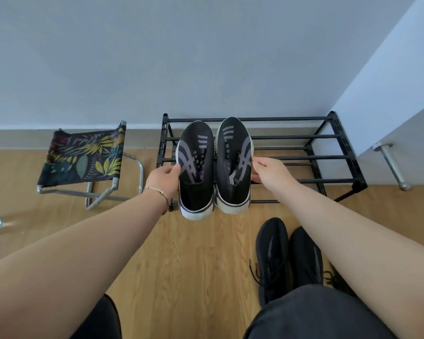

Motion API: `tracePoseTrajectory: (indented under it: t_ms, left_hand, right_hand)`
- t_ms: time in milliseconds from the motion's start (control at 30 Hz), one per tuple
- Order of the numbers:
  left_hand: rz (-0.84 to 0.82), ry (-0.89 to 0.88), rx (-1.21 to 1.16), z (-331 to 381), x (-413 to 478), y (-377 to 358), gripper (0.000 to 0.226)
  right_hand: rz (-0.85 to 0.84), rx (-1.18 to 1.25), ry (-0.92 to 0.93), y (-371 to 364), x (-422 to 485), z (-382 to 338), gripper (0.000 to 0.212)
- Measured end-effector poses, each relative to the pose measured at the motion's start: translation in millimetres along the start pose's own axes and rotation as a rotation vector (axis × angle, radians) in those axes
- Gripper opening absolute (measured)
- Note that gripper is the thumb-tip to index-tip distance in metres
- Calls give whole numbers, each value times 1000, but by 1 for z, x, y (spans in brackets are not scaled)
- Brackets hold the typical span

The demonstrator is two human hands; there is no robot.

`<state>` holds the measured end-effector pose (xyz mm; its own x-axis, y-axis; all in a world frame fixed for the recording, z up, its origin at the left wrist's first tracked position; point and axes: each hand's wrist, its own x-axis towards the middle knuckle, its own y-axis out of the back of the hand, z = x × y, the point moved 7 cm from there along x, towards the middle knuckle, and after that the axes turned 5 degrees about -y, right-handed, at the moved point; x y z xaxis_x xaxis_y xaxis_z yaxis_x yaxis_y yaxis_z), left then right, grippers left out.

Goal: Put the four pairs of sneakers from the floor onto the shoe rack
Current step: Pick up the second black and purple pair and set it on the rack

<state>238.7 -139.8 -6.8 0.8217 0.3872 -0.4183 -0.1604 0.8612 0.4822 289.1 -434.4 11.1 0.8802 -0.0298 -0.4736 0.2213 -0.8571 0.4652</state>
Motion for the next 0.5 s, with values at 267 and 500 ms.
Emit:
tracePoseTrajectory:
  t_ms: [267, 500]
  left_hand:
    - [-223, -369, 476, -9, -56, -11, 106]
    - [-134, -425, 494, -11, -55, -22, 110]
  right_hand:
    - [-207, -309, 213, -24, -48, 22, 95]
    - [-50, -464, 299, -40, -45, 10, 120]
